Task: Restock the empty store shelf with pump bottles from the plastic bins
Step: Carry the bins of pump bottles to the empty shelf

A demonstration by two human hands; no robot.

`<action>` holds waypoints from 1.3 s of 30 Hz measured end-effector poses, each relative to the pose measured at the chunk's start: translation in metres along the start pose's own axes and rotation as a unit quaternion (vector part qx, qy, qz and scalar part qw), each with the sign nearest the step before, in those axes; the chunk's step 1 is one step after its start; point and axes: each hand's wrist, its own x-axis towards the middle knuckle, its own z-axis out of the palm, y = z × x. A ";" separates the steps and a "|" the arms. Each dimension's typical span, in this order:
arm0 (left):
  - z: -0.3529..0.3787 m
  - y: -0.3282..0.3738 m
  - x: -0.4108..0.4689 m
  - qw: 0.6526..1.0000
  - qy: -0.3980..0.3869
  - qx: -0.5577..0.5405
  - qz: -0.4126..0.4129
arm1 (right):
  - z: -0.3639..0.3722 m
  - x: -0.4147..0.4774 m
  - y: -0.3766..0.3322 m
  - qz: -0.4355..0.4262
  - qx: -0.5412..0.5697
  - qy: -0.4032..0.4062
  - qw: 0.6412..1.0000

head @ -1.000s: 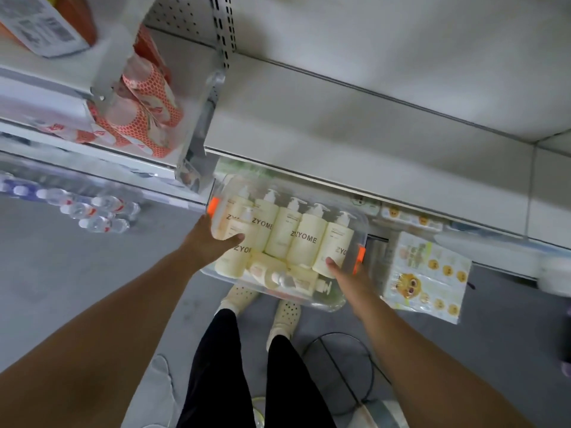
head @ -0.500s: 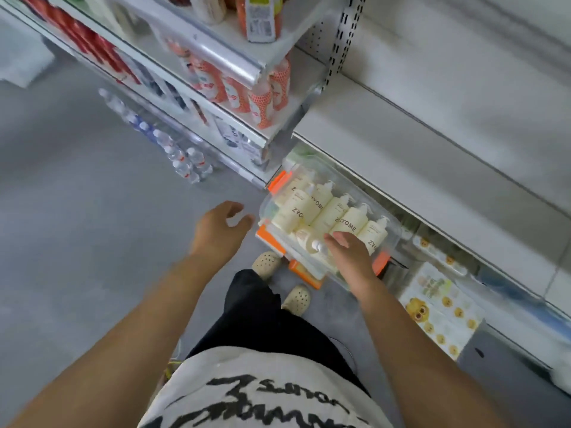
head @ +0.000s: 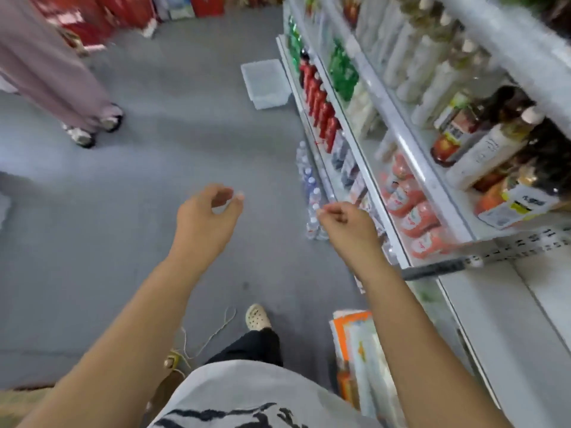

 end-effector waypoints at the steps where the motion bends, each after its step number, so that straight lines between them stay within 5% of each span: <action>1: -0.018 -0.003 0.015 1.000 0.026 -0.003 -0.006 | 0.018 0.013 -0.030 -0.032 -0.005 -0.019 0.999; 12: -0.218 -0.065 0.129 0.939 0.328 -0.060 -0.089 | 0.232 0.088 -0.272 -0.253 -0.018 -0.225 0.941; 24: -0.336 -0.159 0.192 0.802 0.548 -0.086 -0.221 | 0.454 0.136 -0.403 -0.398 -0.083 -0.422 0.810; 30: -0.369 -0.179 0.242 0.732 0.633 -0.087 -0.237 | 0.542 0.171 -0.470 -0.467 -0.139 -0.482 0.728; 39: -0.413 -0.226 0.272 0.671 0.675 -0.093 -0.293 | 0.659 0.155 -0.501 -0.463 -0.144 -0.568 0.665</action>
